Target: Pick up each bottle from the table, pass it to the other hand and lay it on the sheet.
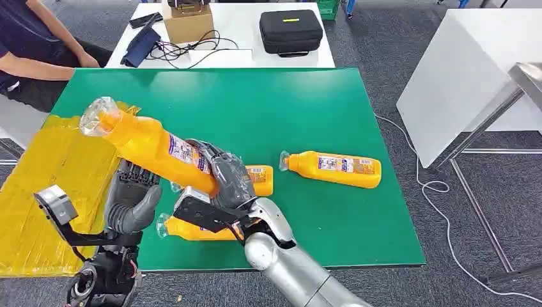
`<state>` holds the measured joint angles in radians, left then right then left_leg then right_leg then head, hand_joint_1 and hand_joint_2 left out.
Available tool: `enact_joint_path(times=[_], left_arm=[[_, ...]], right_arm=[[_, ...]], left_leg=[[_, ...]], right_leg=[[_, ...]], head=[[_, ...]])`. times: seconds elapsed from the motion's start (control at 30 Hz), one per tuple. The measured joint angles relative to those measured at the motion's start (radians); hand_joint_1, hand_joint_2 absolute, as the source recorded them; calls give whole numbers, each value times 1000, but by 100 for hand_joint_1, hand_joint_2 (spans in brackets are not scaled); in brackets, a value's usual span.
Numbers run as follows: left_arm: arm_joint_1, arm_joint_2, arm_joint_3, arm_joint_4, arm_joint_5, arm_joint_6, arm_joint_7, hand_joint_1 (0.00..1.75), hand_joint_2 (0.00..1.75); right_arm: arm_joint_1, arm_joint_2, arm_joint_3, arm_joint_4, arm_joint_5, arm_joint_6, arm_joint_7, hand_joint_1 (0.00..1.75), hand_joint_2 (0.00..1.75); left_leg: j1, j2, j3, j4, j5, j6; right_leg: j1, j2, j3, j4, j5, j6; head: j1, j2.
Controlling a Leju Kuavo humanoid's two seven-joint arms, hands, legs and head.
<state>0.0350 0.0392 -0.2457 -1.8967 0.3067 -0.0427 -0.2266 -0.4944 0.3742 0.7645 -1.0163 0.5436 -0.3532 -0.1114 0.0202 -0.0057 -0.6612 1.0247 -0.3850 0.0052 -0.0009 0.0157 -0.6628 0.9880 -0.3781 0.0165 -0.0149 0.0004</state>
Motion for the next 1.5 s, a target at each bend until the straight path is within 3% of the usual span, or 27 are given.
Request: enact_joint_path(times=[0.2,0.43,0.6,0.9,1.07,1.1,1.5], left_arm=[[-6,-64,17,0,-33,-24,15,0,175],[-47,-75,37,30,-20,2,7,0,175],[-60,-6,49,74,63,23,-46,0,175],[-59,52,47,99,93,39,-64,0,175],[-43,179,34,118,246,24,-126,0,175],[-40,201,34,121,260,16,-130,171,175],[-45,310,9,168,367,-68,-212,175,175]], right_arm=[[7,4,-5,-16,2,19,19,175,175],[-18,6,131,-15,0,27,29,175,175],[-56,0,257,-4,-9,36,38,175,175],[-79,-3,294,19,-7,48,39,175,175],[-83,-2,309,14,29,108,29,175,175],[-83,-2,312,14,31,109,29,175,175],[-83,4,335,29,-54,81,32,175,175]], left_leg=[[0,0,0,0,0,0],[1,0,0,0,0,0],[1,1,0,0,0,0],[0,1,-1,0,0,0],[1,2,-1,0,0,0],[1,2,-1,0,0,-1],[1,2,-1,0,1,-1]], right_leg=[[0,0,0,0,0,0],[0,0,0,0,0,0],[1,1,-1,0,0,0],[0,1,-1,0,0,0],[1,2,-3,0,0,-1],[1,2,-3,0,0,-1],[1,2,-3,1,0,-1]], head=[[0,0],[0,0],[0,0],[0,0],[0,0],[0,0],[0,0]])
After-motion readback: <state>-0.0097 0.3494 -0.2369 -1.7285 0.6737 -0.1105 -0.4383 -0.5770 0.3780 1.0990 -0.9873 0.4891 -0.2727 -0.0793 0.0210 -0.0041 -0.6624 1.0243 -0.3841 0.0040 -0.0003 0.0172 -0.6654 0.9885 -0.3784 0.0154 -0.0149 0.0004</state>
